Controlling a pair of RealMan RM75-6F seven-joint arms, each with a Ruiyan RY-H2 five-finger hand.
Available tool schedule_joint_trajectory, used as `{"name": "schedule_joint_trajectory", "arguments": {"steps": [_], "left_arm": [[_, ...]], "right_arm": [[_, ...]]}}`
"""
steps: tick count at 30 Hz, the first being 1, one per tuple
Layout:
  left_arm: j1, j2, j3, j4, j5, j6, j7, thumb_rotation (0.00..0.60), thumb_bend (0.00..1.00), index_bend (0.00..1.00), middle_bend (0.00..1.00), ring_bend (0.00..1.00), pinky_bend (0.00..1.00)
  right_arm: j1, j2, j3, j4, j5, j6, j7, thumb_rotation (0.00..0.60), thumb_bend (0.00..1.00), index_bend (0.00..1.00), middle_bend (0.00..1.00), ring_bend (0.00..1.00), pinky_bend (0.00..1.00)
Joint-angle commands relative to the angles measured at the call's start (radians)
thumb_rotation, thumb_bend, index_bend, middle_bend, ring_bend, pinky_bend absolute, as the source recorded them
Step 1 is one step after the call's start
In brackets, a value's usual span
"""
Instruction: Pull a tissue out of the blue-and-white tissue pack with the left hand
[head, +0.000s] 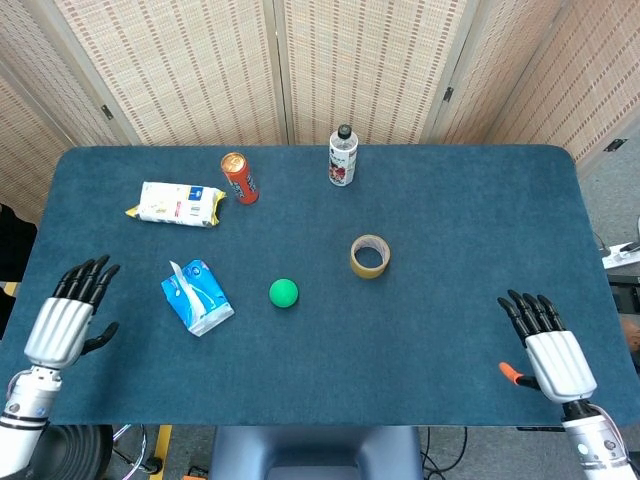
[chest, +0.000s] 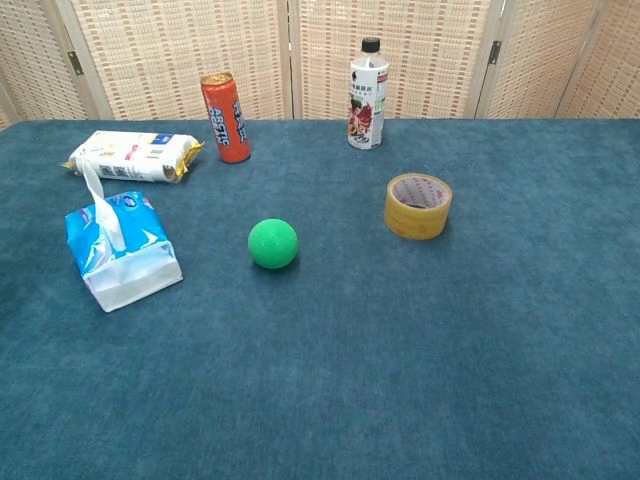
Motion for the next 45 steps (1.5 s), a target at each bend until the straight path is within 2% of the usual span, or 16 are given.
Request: {"name": "schedule_joint_trajectory", "arguments": {"steps": [1,4,8,16,32,42,45], "left_arm": [[-0.058,-0.036,-0.006,0.047,0.052,-0.039,-0.019,0.6,0.37,0.19,0.0,0.0,0.18],[-0.093,-0.07,0.002,0.091,0.084,-0.06,-0.028,0.6,0.38,0.26,0.0,0.0,0.19],[-0.129,-0.124,0.011,0.159,0.121,-0.063,-0.05,0.6,0.42,0.3,0.0,0.0,0.2],[-0.194,-0.223,0.016,0.302,0.168,-0.047,-0.107,0.6,0.43,0.31,0.0,0.01,0.2],[-0.263,-0.301,0.044,0.388,0.161,-0.095,-0.1,0.6,0.43,0.4,0.0,0.02,0.21],[-0.291,-0.306,0.045,0.408,0.137,-0.121,-0.074,0.6,0.61,0.61,0.04,0.04,0.22],[-0.293,-0.304,0.05,0.408,0.133,-0.122,-0.067,0.6,0.63,0.64,0.06,0.05,0.22]], "right_arm": [[0.001,0.0,0.002,0.003,0.007,-0.004,0.003,0.6,0.11,0.0,0.0,0.0,0.01],[0.002,0.0,0.003,0.003,0.009,-0.005,0.006,0.6,0.12,0.0,0.0,0.0,0.01],[0.002,0.002,0.003,0.002,0.01,-0.007,0.008,0.6,0.11,0.0,0.0,0.0,0.01],[0.008,0.001,0.001,0.0,0.013,-0.021,0.005,0.6,0.11,0.0,0.0,0.0,0.01],[0.012,0.008,0.0,-0.008,0.023,-0.033,0.014,0.6,0.11,0.0,0.0,0.0,0.01],[0.012,0.01,-0.005,-0.01,0.016,-0.034,0.015,0.6,0.11,0.0,0.0,0.0,0.01],[0.011,0.011,-0.006,-0.012,0.013,-0.032,0.017,0.6,0.11,0.0,0.0,0.0,0.01]]}}
